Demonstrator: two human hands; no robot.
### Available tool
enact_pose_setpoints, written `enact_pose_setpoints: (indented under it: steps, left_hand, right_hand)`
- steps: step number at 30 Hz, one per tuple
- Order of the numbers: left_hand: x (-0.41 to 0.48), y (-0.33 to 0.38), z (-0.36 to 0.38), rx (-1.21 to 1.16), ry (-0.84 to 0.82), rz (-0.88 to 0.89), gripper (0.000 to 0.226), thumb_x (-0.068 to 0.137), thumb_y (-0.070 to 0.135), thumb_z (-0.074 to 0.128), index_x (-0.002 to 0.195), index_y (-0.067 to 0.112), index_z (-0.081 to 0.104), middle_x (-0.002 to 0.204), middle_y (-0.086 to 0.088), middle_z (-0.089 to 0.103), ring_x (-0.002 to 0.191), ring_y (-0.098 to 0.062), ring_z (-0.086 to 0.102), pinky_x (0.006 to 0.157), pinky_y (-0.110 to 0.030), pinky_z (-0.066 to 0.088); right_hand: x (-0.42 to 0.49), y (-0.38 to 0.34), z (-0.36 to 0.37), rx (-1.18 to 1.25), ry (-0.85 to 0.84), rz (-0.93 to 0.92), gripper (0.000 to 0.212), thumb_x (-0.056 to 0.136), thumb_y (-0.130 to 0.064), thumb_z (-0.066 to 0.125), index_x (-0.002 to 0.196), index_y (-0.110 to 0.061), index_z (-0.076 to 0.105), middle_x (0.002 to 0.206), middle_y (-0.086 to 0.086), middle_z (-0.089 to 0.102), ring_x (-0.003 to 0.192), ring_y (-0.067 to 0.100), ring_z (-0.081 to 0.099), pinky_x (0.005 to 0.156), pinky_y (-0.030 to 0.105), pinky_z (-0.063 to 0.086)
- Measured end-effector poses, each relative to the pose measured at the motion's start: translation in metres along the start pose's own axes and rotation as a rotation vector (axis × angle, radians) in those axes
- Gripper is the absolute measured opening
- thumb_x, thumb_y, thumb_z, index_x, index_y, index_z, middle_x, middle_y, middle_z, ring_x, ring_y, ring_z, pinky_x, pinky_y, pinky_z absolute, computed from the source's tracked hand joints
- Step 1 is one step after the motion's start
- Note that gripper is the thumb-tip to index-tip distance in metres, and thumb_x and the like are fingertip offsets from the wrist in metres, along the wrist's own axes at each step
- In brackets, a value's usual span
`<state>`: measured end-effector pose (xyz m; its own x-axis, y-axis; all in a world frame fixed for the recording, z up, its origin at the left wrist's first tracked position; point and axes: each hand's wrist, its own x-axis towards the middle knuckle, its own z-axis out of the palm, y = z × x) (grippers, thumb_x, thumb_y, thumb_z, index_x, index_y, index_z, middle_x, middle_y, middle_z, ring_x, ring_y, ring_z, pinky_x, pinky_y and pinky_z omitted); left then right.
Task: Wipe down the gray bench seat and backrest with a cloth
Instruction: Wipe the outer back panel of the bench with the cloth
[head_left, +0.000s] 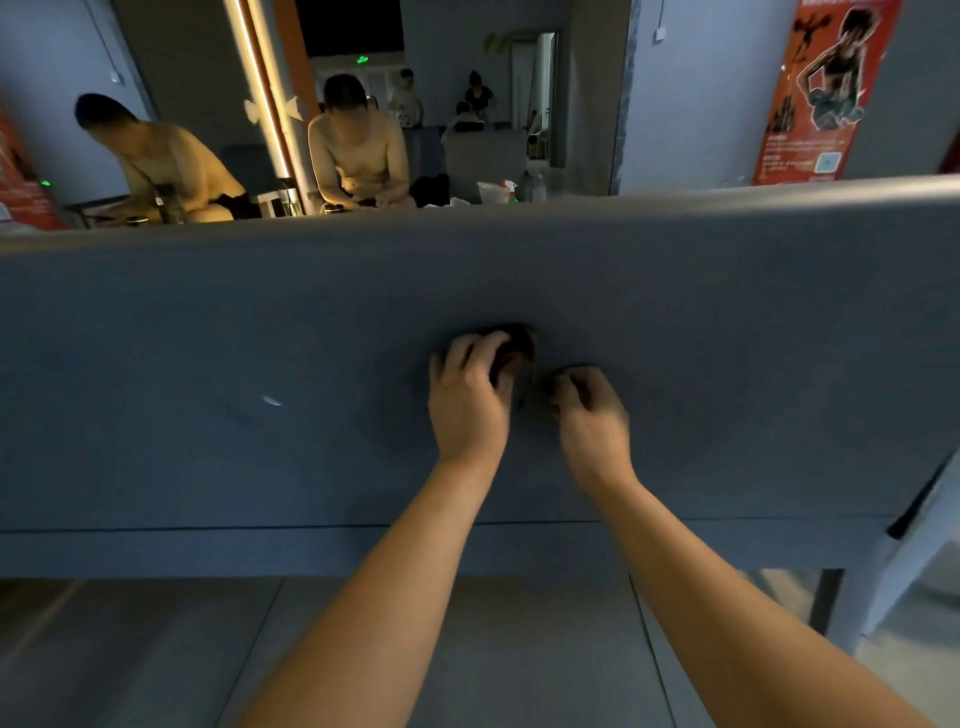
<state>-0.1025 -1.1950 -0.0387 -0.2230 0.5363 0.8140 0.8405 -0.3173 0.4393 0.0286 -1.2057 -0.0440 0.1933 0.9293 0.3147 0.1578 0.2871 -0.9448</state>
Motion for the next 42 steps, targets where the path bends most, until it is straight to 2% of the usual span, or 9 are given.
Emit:
enact_pose_setpoints:
  steps: [4, 7, 14, 18, 21, 23, 28, 36, 42]
  left_hand:
    - [-0.017, 0.013, 0.023, -0.038, -0.286, -0.095, 0.029, 0.096, 0.016, 0.055, 0.12, 0.027, 0.068, 0.122, 0.007, 0.061, 0.116, -0.02, 0.053, 0.095, -0.042, 0.05]
    - [-0.011, 0.011, 0.018, -0.027, -0.293, -0.106, 0.02, 0.094, 0.018, 0.06, 0.111, 0.026, 0.065, 0.119, 0.007, 0.059, 0.108, -0.019, 0.057, 0.083, -0.041, 0.053]
    - [0.01, -0.029, -0.032, -0.139, 0.076, -0.286, 0.012, 0.085, 0.012, 0.075, 0.092, 0.012, 0.066, 0.099, -0.002, 0.063, 0.082, -0.006, 0.052, 0.07, -0.016, 0.04]
    - [0.015, -0.008, -0.012, -0.319, 0.181, -0.465, 0.008, 0.091, 0.014, 0.07, 0.085, 0.012, 0.065, 0.089, -0.002, 0.066, 0.083, -0.015, 0.061, 0.076, -0.038, 0.054]
    - [0.013, 0.021, 0.004, -0.402, 0.146, -0.449, 0.014, 0.093, 0.026, 0.072, 0.085, 0.016, 0.067, 0.088, 0.004, 0.066, 0.082, -0.01, 0.062, 0.074, -0.026, 0.053]
    - [0.01, 0.038, 0.013, -0.404, 0.007, -0.401, 0.008, 0.093, 0.025, 0.071, 0.09, 0.018, 0.07, 0.095, 0.006, 0.066, 0.086, -0.007, 0.06, 0.076, -0.022, 0.049]
    - [0.012, 0.041, 0.007, -0.259, -0.153, -0.27, 0.007, 0.091, 0.023, 0.069, 0.091, 0.017, 0.065, 0.102, 0.004, 0.061, 0.085, -0.014, 0.06, 0.071, -0.031, 0.048]
    - [0.022, -0.025, -0.044, -0.245, 0.176, -0.488, 0.006, 0.088, 0.005, 0.068, 0.089, 0.011, 0.069, 0.098, -0.003, 0.065, 0.087, -0.016, 0.061, 0.074, -0.025, 0.046]
    - [0.018, -0.006, -0.017, -0.362, 0.207, -0.532, 0.021, 0.091, 0.004, 0.067, 0.108, 0.009, 0.078, 0.106, 0.003, 0.065, 0.097, -0.012, 0.062, 0.091, -0.024, 0.05]
  right_hand:
    - [0.011, -0.014, -0.005, 0.054, 0.01, -0.01, 0.01, 0.103, -0.024, 0.053, 0.103, -0.025, 0.063, 0.093, -0.01, 0.068, 0.079, -0.004, 0.061, 0.059, 0.009, 0.044]
    - [0.014, -0.018, -0.006, 0.012, 0.0, -0.011, 0.009, 0.102, -0.023, 0.053, 0.099, -0.023, 0.062, 0.092, -0.006, 0.068, 0.075, -0.004, 0.06, 0.057, 0.009, 0.043]
    - [0.01, -0.022, 0.007, -0.025, 0.101, 0.005, 0.006, 0.095, -0.02, 0.059, 0.091, -0.025, 0.057, 0.083, -0.005, 0.066, 0.072, 0.007, 0.059, 0.058, 0.02, 0.044]
    - [0.013, -0.024, 0.006, -0.008, 0.076, 0.043, 0.005, 0.095, -0.023, 0.06, 0.094, -0.024, 0.056, 0.086, -0.003, 0.066, 0.076, 0.01, 0.06, 0.061, 0.024, 0.044]
    - [0.014, -0.026, 0.003, 0.034, 0.041, 0.086, 0.002, 0.098, -0.024, 0.057, 0.097, -0.022, 0.056, 0.089, 0.0, 0.067, 0.079, 0.015, 0.062, 0.061, 0.026, 0.046]
    - [0.014, -0.027, 0.003, 0.075, 0.046, 0.106, 0.005, 0.098, -0.019, 0.054, 0.099, -0.022, 0.057, 0.09, 0.001, 0.069, 0.079, 0.016, 0.065, 0.061, 0.028, 0.049]
    - [0.011, -0.029, -0.001, 0.07, 0.013, 0.126, 0.016, 0.098, -0.013, 0.047, 0.097, -0.024, 0.058, 0.091, 0.003, 0.069, 0.081, 0.019, 0.065, 0.059, 0.027, 0.049]
    - [0.005, -0.035, 0.001, 0.042, -0.014, 0.145, 0.005, 0.098, -0.019, 0.054, 0.103, -0.022, 0.053, 0.096, 0.005, 0.066, 0.078, 0.015, 0.057, 0.06, 0.026, 0.042]
    - [0.009, -0.036, -0.001, 0.077, -0.034, 0.173, 0.008, 0.099, -0.021, 0.055, 0.107, -0.02, 0.053, 0.095, 0.003, 0.064, 0.075, 0.012, 0.055, 0.059, 0.026, 0.041]
